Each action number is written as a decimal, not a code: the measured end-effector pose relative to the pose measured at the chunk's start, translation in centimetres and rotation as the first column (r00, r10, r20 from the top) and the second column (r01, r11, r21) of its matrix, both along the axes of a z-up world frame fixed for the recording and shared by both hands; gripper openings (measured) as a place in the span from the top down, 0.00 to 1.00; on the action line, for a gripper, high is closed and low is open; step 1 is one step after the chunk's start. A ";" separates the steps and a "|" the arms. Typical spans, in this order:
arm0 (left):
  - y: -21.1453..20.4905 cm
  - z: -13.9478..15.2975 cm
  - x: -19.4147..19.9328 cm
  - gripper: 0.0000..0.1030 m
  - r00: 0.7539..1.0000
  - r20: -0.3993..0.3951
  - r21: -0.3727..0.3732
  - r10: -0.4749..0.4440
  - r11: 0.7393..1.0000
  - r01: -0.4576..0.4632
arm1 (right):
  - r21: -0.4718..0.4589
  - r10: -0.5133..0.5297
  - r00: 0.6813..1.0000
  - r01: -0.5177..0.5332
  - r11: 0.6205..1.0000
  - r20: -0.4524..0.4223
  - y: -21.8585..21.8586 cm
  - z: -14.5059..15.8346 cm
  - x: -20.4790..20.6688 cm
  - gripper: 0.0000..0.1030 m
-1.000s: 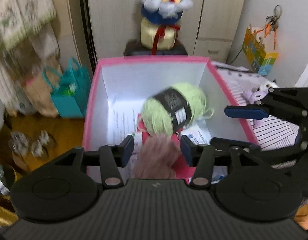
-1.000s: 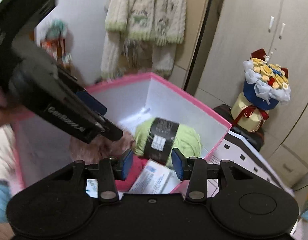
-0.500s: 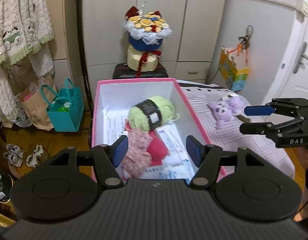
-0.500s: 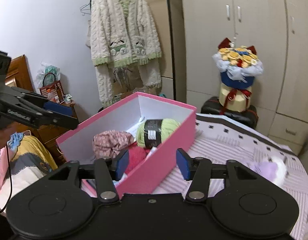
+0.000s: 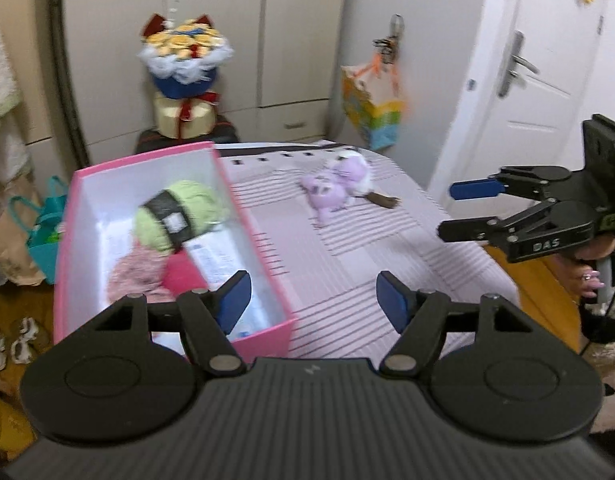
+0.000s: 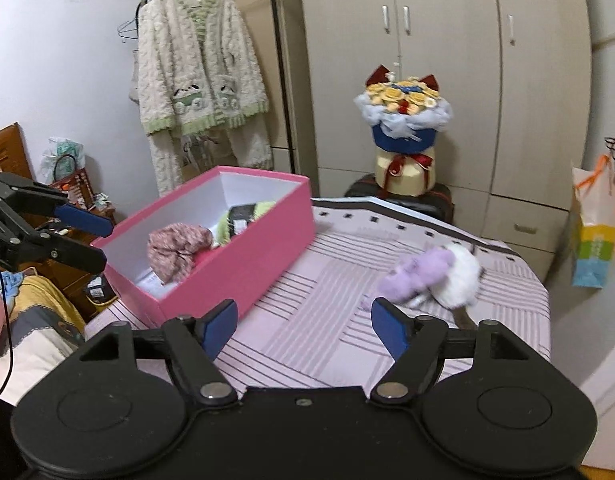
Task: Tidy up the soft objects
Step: 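Move both grippers to the purple plush toy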
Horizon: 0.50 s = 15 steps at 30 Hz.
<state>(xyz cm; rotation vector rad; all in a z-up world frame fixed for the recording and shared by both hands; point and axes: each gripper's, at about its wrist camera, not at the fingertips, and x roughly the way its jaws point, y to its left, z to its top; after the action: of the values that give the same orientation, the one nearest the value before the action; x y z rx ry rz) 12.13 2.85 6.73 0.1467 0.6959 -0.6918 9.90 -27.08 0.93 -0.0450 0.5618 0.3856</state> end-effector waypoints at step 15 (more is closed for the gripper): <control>-9.7 -2.2 3.3 0.33 0.997 -0.063 -0.109 -0.045 0.993 0.038 | -0.147 -0.037 0.993 0.053 0.988 0.109 -2.7 -2.6 2.4 0.19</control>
<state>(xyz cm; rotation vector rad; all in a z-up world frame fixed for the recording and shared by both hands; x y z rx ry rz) 15.41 -6.87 4.50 0.0399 0.7178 -0.7755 12.29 -29.80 -1.64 -0.1960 0.4848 0.2950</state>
